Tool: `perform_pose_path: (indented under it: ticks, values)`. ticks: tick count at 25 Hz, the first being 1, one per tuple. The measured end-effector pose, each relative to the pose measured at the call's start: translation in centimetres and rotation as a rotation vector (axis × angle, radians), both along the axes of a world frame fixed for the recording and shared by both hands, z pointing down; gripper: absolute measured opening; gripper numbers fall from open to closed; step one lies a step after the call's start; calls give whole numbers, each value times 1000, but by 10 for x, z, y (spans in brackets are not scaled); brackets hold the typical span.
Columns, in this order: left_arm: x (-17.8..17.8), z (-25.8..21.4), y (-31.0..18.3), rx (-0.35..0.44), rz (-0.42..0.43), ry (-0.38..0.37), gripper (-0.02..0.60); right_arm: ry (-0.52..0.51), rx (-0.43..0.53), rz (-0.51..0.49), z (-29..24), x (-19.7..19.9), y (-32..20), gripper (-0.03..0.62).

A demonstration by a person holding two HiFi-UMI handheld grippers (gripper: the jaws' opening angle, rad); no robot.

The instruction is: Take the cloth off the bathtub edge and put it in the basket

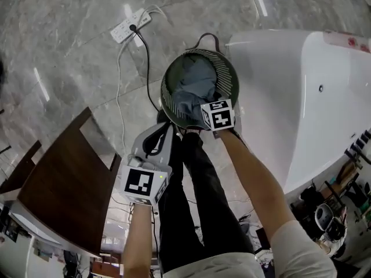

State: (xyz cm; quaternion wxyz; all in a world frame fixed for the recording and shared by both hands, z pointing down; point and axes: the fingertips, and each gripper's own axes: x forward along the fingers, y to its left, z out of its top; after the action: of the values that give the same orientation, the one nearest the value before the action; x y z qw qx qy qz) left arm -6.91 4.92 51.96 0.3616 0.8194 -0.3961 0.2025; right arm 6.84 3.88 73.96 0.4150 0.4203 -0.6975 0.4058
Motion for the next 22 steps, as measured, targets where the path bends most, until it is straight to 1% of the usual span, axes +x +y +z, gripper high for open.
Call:
perform_pose_path:
  ticks: [4,7,12,14,18,22]
  values:
    - [8,-1,2,-39,31,-1,57,29,-22,-21,29,-4,-5,153]
    - [4,8,5,-46,43,-13,57,55,-37,-15,49,-7,-5,153]
    - [-9,33,0,-47,-12,-9,57,79,-36,33,78,-13,-15,153]
    - [-9,46,2,-48,-23,-1,58,86,-38,42,90,-14,-16,153]
    - [0,74,2,-55,-21,22,57,101,-45,38,117,-16,-14,153]
    - [1,98,-8,-43,-40,38,57,124,-46,12,144,-21,-17,154]
